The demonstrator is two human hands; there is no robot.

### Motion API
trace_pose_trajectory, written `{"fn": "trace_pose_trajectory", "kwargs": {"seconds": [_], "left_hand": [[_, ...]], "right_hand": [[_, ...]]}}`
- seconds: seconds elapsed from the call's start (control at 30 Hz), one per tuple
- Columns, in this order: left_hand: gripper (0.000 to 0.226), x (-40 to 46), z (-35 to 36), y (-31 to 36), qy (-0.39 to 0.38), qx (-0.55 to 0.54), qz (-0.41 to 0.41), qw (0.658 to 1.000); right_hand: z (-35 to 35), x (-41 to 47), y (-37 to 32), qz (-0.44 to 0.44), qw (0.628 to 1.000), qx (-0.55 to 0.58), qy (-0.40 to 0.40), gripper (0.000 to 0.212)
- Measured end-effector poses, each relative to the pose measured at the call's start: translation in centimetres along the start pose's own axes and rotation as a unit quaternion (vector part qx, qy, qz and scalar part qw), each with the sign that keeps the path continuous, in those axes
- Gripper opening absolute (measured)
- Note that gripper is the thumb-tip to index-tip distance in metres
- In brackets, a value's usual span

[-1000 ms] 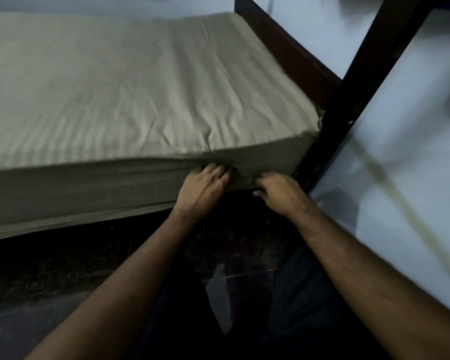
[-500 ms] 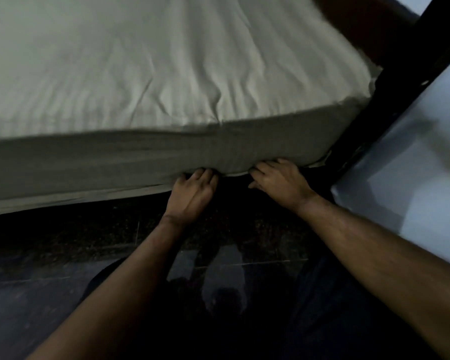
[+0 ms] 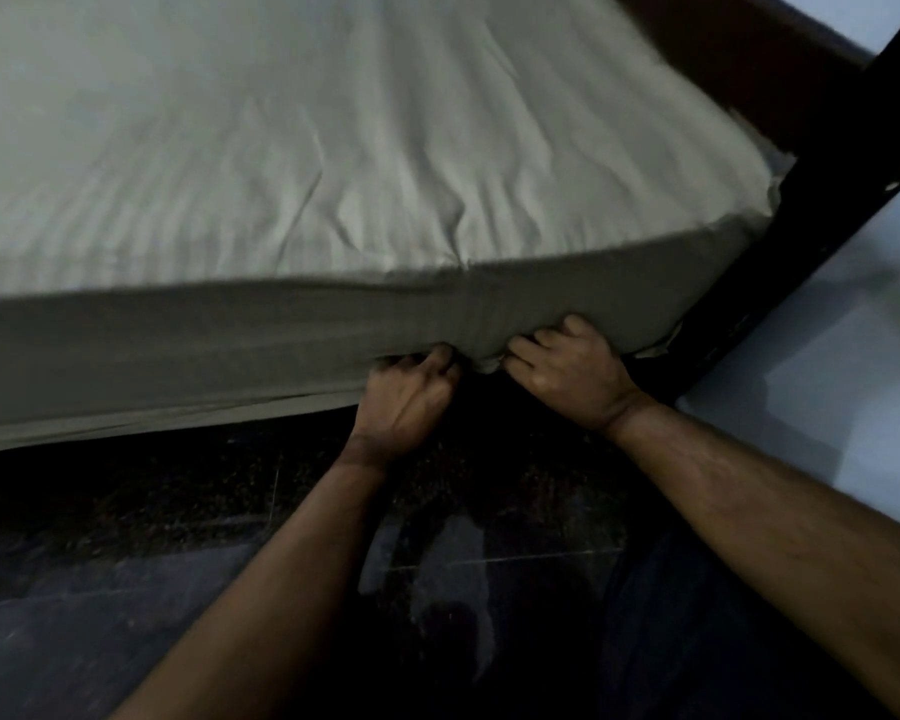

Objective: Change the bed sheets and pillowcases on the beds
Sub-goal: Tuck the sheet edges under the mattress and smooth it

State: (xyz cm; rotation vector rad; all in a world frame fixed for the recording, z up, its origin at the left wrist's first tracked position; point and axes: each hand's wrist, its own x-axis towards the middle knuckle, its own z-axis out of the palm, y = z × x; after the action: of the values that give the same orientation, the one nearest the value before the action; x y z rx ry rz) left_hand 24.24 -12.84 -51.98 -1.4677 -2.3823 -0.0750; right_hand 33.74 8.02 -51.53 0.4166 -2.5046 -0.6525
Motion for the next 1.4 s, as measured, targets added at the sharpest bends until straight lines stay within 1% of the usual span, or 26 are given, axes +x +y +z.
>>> {"fn": "trace_pose_trajectory", "kwargs": {"seconds": [0.03,0.1,0.23,0.33,0.43,0.57,0.63,0.73,0.83,0.93,1.0,1.07,1.1,1.17,1.23,1.3,1.33,1.4], "left_hand": [[0.006,0.2,0.2,0.2,-0.007,-0.004,-0.003,1.000],[0.015,0.3,0.3,0.6,-0.019,-0.005,0.000,1.000],[0.027,-0.3,-0.2,0.7,-0.023,-0.011,0.027,0.999],[0.028,-1.1,0.3,0.8,-0.023,-0.035,0.038,0.998],[0.012,-0.8,0.8,0.9,-0.014,-0.039,0.048,0.998],[0.028,-0.4,1.4,1.0,0.010,-0.016,0.046,0.999],[0.033,-0.6,1.6,1.6,0.022,-0.031,0.030,0.999],[0.040,-0.9,1.5,3.0,0.024,-0.064,-0.021,0.997],[0.043,-1.4,1.7,4.3,-0.025,-0.079,-0.073,0.994],[0.053,-2.3,1.6,5.5,-0.069,-0.086,-0.124,0.986],[0.051,-2.5,1.1,5.7,-0.072,-0.102,-0.139,0.982],[0.045,-2.8,0.8,5.0,-0.053,-0.099,-0.144,0.983],[0.044,-3.0,0.9,4.8,-0.040,-0.094,-0.140,0.985],[0.045,-3.4,1.0,4.4,-0.034,-0.098,-0.143,0.984],[0.052,-2.9,1.5,4.5,-0.035,-0.110,-0.162,0.980],[0.058,-2.5,2.1,4.4,-0.058,-0.130,-0.188,0.972],[0.058,-2.3,2.1,4.3,-0.083,-0.135,-0.191,0.969],[0.053,-2.2,2.3,3.7,-0.111,-0.161,-0.182,0.964]], "right_hand": [[0.0,0.1,-0.1,0.004,1.000,0.004,-0.013,0.010],[-0.3,0.3,-0.4,0.012,0.999,0.013,-0.051,0.009],[-1.1,0.2,-1.1,-0.010,0.991,0.048,-0.122,0.020],[-1.8,-0.4,-1.7,-0.011,0.984,0.081,-0.156,0.021],[-2.0,-0.6,-1.8,0.013,0.982,0.103,-0.156,0.018],[-1.8,-0.5,-2.3,0.079,0.973,0.147,-0.158,0.022],[-1.8,-0.3,-2.4,0.095,0.970,0.148,-0.170,0.028],[-2.1,-0.1,-2.7,0.131,0.962,0.148,-0.188,0.030],[-1.9,-0.5,-3.7,0.184,0.950,0.175,-0.184,0.032],[-1.4,-1.2,-5.4,0.239,0.924,0.223,-0.200,0.035],[-1.5,-1.8,-6.2,0.270,0.899,0.253,-0.236,0.046],[-1.8,-2.0,-6.7,0.272,0.880,0.265,-0.287,0.060],[-1.8,-1.9,-6.7,0.272,0.873,0.256,-0.313,0.064],[-1.7,-1.4,-6.3,0.281,0.867,0.231,-0.340,0.063],[-1.5,-0.4,-5.8,0.313,0.852,0.240,-0.344,0.060],[-1.4,1.0,-5.8,0.331,0.842,0.248,-0.347,0.057],[-1.5,1.8,-5.7,0.335,0.838,0.241,-0.357,0.055],[-3.0,3.7,-5.5,0.347,0.829,0.223,-0.377,0.047]]}}
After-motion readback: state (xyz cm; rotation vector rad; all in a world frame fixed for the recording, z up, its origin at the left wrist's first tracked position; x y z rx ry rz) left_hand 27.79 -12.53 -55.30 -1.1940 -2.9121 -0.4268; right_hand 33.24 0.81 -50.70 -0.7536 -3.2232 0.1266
